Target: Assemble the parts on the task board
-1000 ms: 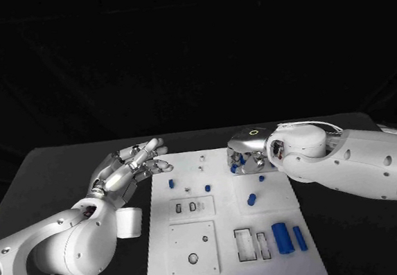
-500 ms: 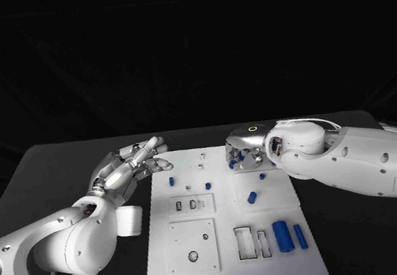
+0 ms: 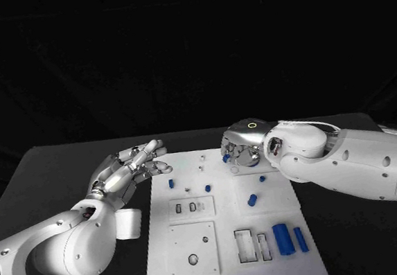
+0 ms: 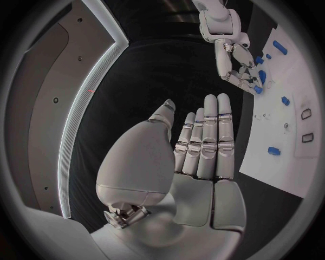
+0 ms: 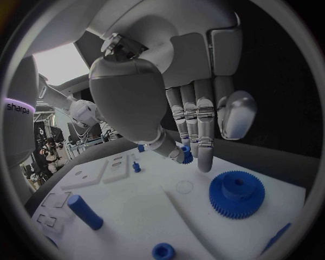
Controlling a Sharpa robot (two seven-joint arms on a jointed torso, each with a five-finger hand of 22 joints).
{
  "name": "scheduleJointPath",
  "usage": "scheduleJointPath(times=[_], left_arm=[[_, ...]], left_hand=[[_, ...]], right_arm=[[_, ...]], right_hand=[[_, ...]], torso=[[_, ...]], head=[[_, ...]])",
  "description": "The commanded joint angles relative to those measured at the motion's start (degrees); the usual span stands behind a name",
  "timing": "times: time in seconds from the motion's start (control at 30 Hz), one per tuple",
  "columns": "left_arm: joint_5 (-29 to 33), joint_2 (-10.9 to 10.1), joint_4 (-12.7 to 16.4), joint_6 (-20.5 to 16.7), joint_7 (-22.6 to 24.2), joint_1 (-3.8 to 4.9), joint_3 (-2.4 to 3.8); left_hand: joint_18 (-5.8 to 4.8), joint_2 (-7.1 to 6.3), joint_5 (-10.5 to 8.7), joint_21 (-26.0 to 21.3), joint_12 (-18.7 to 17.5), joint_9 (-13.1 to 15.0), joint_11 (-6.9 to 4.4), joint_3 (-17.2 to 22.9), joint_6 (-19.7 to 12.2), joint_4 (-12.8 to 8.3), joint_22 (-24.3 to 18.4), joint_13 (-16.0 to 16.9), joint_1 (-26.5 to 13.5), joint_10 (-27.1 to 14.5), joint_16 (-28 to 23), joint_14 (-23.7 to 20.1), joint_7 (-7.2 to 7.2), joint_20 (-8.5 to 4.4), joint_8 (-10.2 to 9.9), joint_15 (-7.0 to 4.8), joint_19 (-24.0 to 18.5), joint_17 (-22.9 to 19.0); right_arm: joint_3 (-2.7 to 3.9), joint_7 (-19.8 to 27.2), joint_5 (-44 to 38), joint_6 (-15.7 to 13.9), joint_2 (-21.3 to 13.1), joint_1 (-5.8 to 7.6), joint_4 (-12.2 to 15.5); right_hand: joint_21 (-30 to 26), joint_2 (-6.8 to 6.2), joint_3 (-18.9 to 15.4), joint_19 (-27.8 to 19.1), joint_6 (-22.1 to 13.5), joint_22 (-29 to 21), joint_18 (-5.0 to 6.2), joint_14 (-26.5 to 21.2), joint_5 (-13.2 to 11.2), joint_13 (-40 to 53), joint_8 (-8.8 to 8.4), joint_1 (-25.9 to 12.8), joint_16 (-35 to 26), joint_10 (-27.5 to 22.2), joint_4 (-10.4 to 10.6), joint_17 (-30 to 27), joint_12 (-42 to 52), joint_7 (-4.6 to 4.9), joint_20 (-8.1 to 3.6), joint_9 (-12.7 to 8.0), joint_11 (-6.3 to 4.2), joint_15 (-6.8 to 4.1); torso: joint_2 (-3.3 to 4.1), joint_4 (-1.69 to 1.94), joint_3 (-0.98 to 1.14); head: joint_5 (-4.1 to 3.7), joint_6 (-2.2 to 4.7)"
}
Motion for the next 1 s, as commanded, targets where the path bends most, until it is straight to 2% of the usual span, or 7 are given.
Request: scheduleJointPath(times=[0.03, 0.13, 0.3, 0.53, 0.67, 1.0], left_arm=[[0.1, 0.2, 0.0, 0.7, 0.2, 0.07, 0.05], [0.1, 0.2, 0.0, 0.7, 0.2, 0.07, 0.05], [0.1, 0.3, 0.0, 0.7, 0.1, 0.07, 0.05], [0.1, 0.5, 0.0, 0.8, 0.1, 0.07, 0.05], [0.1, 0.6, -0.1, 0.8, 0.1, 0.07, 0.05], [0.1, 0.8, -0.2, 0.9, 0.0, 0.07, 0.05]], left_hand=[[-0.01, 0.57, -0.2, 0.3, -0.3, -0.1, 0.02, 0.0, -0.4, -0.2, 0.1, -0.1, 0.2, -0.6, -0.2, -0.3, -0.01, -0.09, -0.3, 0.2, -0.3, 0.1], [-0.01, 0.57, -0.2, 0.3, -0.3, -0.1, 0.02, 0.0, -0.4, -0.2, 0.1, -0.1, 0.2, -0.6, -0.2, -0.3, -0.01, -0.09, -0.3, 0.2, -0.3, 0.1], [0.0, 0.61, -0.19, 0.3, -0.3, -0.1, 0.02, 0.0, -0.4, -0.3, 0.1, -0.1, 0.3, -0.6, -0.3, -0.3, 0.0, -0.08, -0.3, 0.21, -0.4, 0.1], [0.0, 0.61, -0.19, 0.3, -0.3, -0.1, 0.02, 0.0, -0.4, -0.3, 0.1, -0.1, 0.3, -0.6, -0.3, -0.3, 0.0, -0.08, -0.3, 0.21, -0.4, 0.1], [0.0, 0.61, -0.19, 0.3, -0.3, -0.1, 0.02, 0.0, -0.4, -0.3, 0.1, -0.1, 0.3, -0.6, -0.3, -0.3, 0.0, -0.08, -0.3, 0.21, -0.4, 0.1], [0.0, 0.61, -0.19, 0.3, -0.3, -0.1, 0.02, 0.0, -0.4, -0.3, 0.1, -0.1, 0.3, -0.6, -0.3, -0.3, 0.0, -0.08, -0.3, 0.21, -0.4, 0.1]], right_arm=[[0.07, -3.0, -2.1, -4.1, 0.6, 0.16, 0.0], [0.11, -3.5, -2.3, -4.6, 1.4, 0.36, -0.3], [0.13, -3.8, -2.5, -4.9, 2.8, 0.59, -1.3], [0.14, -3.6, -2.5, -5.1, 4.9, 0.69, -2.9], [0.12, -3.1, -2.4, -4.6, 5.8, 0.68, -3.7], [0.05, -2.5, -2.4, -3.5, 7.4, 0.53, -5.0]], right_hand=[[0.4, -0.11, 0.0, 0.4, 0.4, 0.3, -1.16, 0.4, 0.1, 0.0, 0.11, -0.5, -0.4, 0.5, 0.4, 0.1, 0.1, -0.18, 0.0, 0.4, 0.05, -0.13], [0.4, -0.11, 0.0, 0.4, 0.4, 0.3, -1.16, 0.4, 0.1, 0.0, 0.11, -0.5, -0.4, 0.5, 0.4, 0.1, 0.1, -0.18, 0.0, 0.4, 0.05, -0.13], [0.4, -0.11, 0.0, 0.4, 0.4, 0.3, -1.16, 0.4, 0.1, 0.0, 0.11, -0.5, -0.4, 0.5, 0.4, 0.1, 0.1, -0.18, 0.0, 0.4, 0.05, -0.13], [0.5, -0.11, 0.1, 0.4, 0.4, 0.4, -1.17, 0.4, 0.2, 0.0, 0.08, -0.4, -0.5, 0.5, 0.6, 0.2, 0.1, -0.18, -0.01, 0.5, 0.04, -0.14], [0.5, -0.21, 0.1, 0.4, 0.4, 0.4, -1.18, 0.4, 0.2, 0.0, 0.06, -0.4, -0.5, 0.5, 0.7, 0.2, 0.1, -0.17, -0.01, 0.5, 0.05, -0.14], [0.6, -0.39, 0.1, 0.4, 0.3, 0.5, -1.19, 0.5, 0.1, 0.0, 0.03, -0.5, -0.5, 0.4, 0.8, 0.3, 0.0, -0.15, -0.01, 0.5, 0.07, -0.13]], torso=[[0.2, 0.15, -0.1], [0.31, 0.15, -0.12], [0.56, 0.22, -0.26], [0.86, 0.54, -0.36], [1.08, 0.82, -0.49], [1.19, 0.89, -0.6]], head=[[-0.05, 0.21], [0.02, 0.2], [-0.04, 0.48], [-0.21, 0.57], [-0.34, 0.59], [-0.14, 0.41]])
